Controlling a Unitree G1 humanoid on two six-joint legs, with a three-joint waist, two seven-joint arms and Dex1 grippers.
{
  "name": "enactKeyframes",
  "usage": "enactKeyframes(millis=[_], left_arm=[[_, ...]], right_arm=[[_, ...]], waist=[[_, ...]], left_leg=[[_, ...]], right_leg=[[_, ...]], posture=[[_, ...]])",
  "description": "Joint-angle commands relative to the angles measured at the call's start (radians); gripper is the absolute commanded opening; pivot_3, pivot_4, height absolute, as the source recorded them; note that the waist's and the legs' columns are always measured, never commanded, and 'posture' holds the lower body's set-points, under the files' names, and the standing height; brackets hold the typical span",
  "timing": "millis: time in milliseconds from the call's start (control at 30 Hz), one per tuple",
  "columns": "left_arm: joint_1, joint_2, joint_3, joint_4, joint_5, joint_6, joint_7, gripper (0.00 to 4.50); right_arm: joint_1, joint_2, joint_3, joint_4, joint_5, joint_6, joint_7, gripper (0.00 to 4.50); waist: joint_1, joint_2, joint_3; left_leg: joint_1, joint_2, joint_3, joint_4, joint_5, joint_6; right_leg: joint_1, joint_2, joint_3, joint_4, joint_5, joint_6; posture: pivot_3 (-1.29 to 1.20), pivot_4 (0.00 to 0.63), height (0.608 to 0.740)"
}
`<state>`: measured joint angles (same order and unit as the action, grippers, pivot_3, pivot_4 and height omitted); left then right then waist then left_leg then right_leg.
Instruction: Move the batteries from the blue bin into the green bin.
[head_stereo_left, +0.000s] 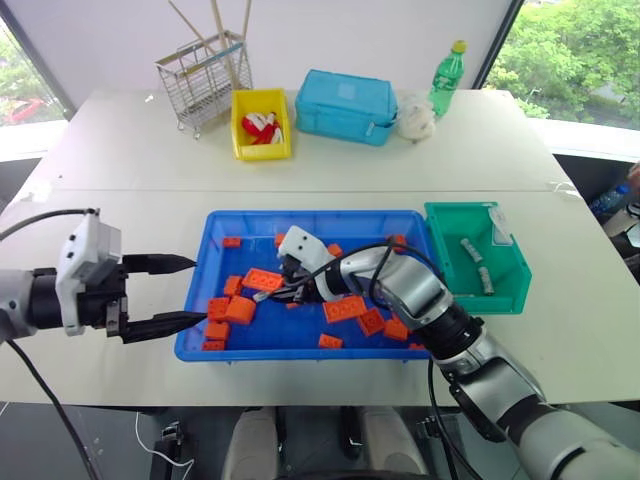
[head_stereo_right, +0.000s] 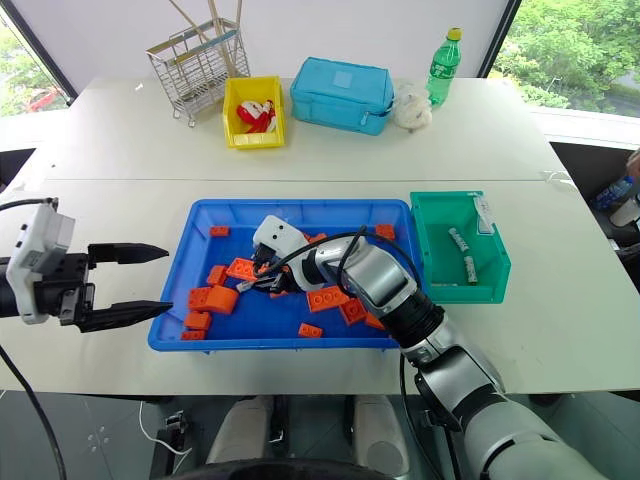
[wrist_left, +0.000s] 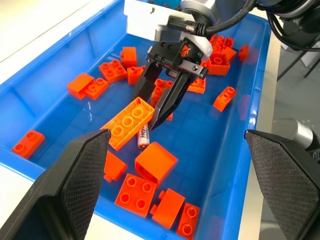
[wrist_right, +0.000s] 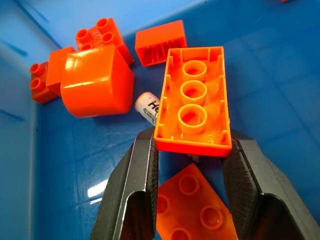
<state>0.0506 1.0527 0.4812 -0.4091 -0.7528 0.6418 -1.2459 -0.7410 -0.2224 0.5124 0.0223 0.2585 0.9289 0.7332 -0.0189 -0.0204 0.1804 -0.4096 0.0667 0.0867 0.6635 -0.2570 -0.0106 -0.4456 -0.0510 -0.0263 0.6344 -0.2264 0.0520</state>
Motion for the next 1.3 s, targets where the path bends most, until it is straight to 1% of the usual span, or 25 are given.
enactKeyframes(millis=[33, 100, 300, 433, 600, 667, 700, 800, 833, 967, 1133, 1200, 1300], left_arm=[[-0.019, -0.004, -0.005, 0.002, 0.003, -0.022, 0.005, 4.5], [-0.022, -0.006, -0.011, 0.004, 0.006, -0.027, 0.006, 4.5], [-0.037, -0.013, -0.034, 0.018, 0.013, -0.046, 0.01, 4.5], [-0.046, -0.012, -0.043, 0.026, 0.018, -0.054, 0.008, 4.5], [-0.067, -0.011, -0.056, 0.036, 0.02, -0.056, 0.011, 4.5], [-0.072, -0.013, -0.059, 0.033, 0.016, -0.052, 0.015, 4.5], [-0.074, -0.014, -0.059, 0.032, 0.015, -0.051, 0.016, 4.5], [-0.072, -0.014, -0.058, 0.026, 0.011, -0.046, 0.015, 4.5], [-0.071, -0.013, -0.057, 0.025, 0.011, -0.045, 0.014, 4.5], [-0.062, -0.009, -0.046, 0.021, 0.01, -0.042, 0.014, 4.5], [-0.038, -0.01, -0.029, 0.01, 0.007, -0.039, 0.014, 4.5], [-0.038, -0.009, -0.028, 0.011, 0.007, -0.039, 0.014, 4.5], [-0.046, -0.005, -0.031, 0.014, 0.005, -0.037, 0.017, 4.5]], right_arm=[[-0.011, 0.003, -0.03, -0.028, 0.002, -0.019, 0.009, 1.19], [-0.021, 0.009, -0.049, -0.031, 0.013, -0.008, 0.012, 1.19], [-0.086, 0.039, -0.06, 0.029, -0.006, -0.067, 0.025, 1.19], [-0.138, 0.051, -0.04, 0.111, -0.04, -0.138, 0.05, 1.19], [-0.212, 0.117, 0.014, 0.307, -0.125, -0.294, 0.083, 1.19], [-0.243, 0.133, 0.031, 0.374, -0.16, -0.342, 0.107, 2.27], [-0.252, 0.136, 0.035, 0.393, -0.172, -0.36, 0.119, 2.68], [-0.284, 0.09, 0.067, 0.4, -0.224, -0.46, 0.202, 4.24], [-0.291, 0.07, 0.071, 0.392, -0.234, -0.485, 0.236, 4.42], [-0.295, -0.016, 0.068, 0.326, -0.254, -0.555, 0.348, 4.42], [-0.241, -0.107, 0.079, 0.175, -0.235, -0.519, 0.482, 4.42], [-0.212, -0.119, 0.095, 0.145, -0.247, -0.511, 0.504, 4.42], [-0.183, -0.101, 0.107, 0.143, -0.262, -0.487, 0.497, 4.42]], waist=[[0.0, 0.0, 0.0], [0.0, 0.0, 0.0], [-0.003, 0.0, 0.0], [-0.002, 0.0, 0.0], [-0.002, 0.0, 0.0], [-0.003, 0.0, 0.0], [-0.003, 0.0, 0.0], [-0.002, 0.0, 0.0], [0.001, 0.0, 0.0], [0.002, 0.0, 0.0], [-0.002, 0.0, 0.0], [-0.002, 0.0, 0.0], [-0.002, 0.0, 0.0]], left_leg=[[0.0, 0.0, 0.0, 0.0, 0.0, 0.0], [0.0, 0.0, 0.0, 0.0, 0.0, 0.0], [0.0, 0.0, 0.0, 0.0, 0.0, 0.0], [0.0, 0.0, 0.0, 0.0, 0.0, 0.0], [0.0, 0.0, 0.0, 0.0, 0.0, 0.0], [0.0, 0.0, 0.0, -0.001, 0.0, 0.0], [0.0, 0.0, 0.0, -0.001, 0.0, 0.0], [0.0, 0.0, 0.0, -0.001, 0.0, 0.0], [0.0, 0.0, 0.0, -0.001, 0.0, 0.0], [0.0, 0.0, 0.0, -0.001, 0.0, 0.0], [0.0, 0.0, 0.0, -0.002, 0.0, 0.0], [0.0, 0.001, 0.0, -0.002, 0.0, 0.0], [0.0, 0.001, -0.001, -0.002, 0.0, 0.0]], right_leg=[[0.0, 0.0, 0.0, 0.0, 0.0, 0.0], [0.0, 0.0, 0.0, 0.0, 0.0, 0.0], [0.0, 0.0, 0.0, 0.0, 0.0, 0.0], [0.0, 0.0, 0.0, 0.0, 0.0, 0.0], [0.0, 0.0, 0.0, 0.0, 0.0, 0.0], [0.0, 0.0, 0.0, 0.0, 0.0, 0.0], [0.0, 0.001, 0.0, 0.0, 0.0, 0.0], [-0.001, 0.0, 0.0, 0.0, 0.0, 0.0], [-0.001, 0.0, 0.0, 0.0, 0.0, 0.0], [0.0, 0.0, 0.0, -0.001, 0.0, 0.0], [-0.001, 0.001, -0.001, 0.0, 0.0, 0.0], [-0.001, 0.001, -0.001, 0.0, 0.0, 0.0], [-0.001, 0.001, -0.001, 0.0, 0.0, 0.0]], posture=[[0.0, 0.15, 0.736], [0.0, 0.15, 0.736], [0.0, 0.15, 0.736], [0.0, 0.15, 0.736], [0.0, 0.15, 0.736], [0.0, 0.15, 0.736], [0.0, 0.15, 0.736], [0.0, 0.15, 0.736], [0.0, 0.15, 0.736], [0.0, 0.15, 0.736], [0.0, 0.15, 0.736], [0.0, 0.15, 0.736], [0.0, 0.15, 0.736]])
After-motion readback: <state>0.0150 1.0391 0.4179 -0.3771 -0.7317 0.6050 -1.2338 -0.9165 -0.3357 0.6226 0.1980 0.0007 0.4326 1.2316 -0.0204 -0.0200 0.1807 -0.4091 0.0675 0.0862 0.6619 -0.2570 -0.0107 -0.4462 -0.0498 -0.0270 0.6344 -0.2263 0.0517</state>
